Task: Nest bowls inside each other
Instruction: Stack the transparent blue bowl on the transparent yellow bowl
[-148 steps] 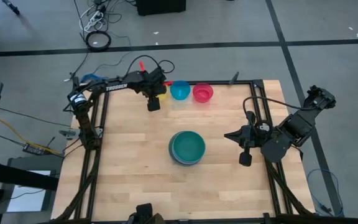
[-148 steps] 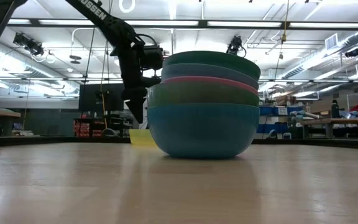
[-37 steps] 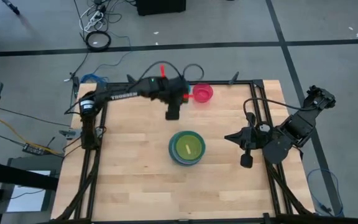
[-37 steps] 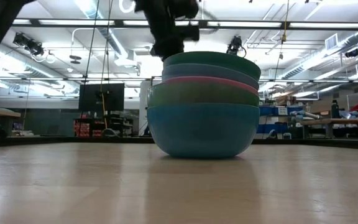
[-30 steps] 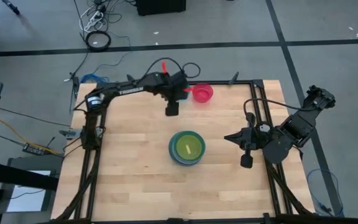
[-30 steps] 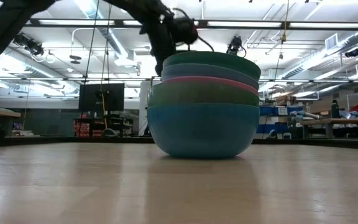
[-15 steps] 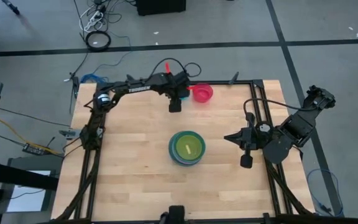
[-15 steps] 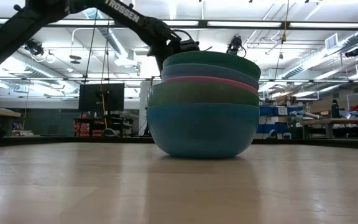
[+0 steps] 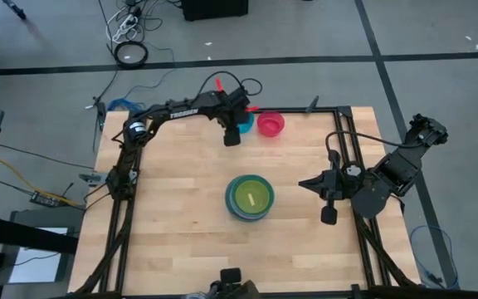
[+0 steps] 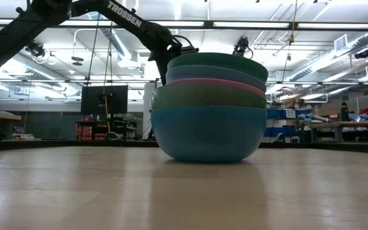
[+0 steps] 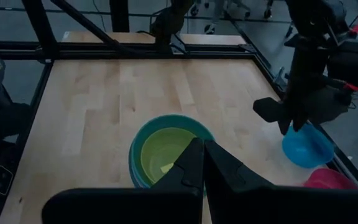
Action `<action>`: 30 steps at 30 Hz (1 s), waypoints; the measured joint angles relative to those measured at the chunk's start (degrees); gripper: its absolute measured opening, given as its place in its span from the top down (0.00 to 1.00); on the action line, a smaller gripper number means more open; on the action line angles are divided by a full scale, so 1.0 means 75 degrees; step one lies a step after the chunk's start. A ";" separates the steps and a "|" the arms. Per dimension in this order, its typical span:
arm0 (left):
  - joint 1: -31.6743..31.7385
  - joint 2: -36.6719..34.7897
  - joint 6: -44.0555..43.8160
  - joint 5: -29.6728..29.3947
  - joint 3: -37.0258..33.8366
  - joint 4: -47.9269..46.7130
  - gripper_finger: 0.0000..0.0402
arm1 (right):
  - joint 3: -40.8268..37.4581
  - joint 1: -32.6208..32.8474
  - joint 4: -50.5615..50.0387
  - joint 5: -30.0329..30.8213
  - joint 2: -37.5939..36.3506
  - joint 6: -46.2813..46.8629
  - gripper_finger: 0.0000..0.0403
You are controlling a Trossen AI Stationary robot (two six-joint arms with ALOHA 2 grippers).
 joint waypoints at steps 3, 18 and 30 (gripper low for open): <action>0.0010 0.0095 -0.0015 -0.0009 0.0004 -0.0071 0.60 | 0.0000 0.0000 0.0007 0.0012 0.0000 0.0000 1.00; 0.0040 0.1695 -0.0049 -0.0159 0.2269 -0.1667 0.59 | 0.0000 0.0000 0.0093 0.0003 0.0000 -0.0002 1.00; -0.0003 0.1756 0.0232 -0.0603 0.2868 -0.1888 0.59 | 0.0000 0.0000 0.0092 -0.0032 0.0000 -0.0029 1.00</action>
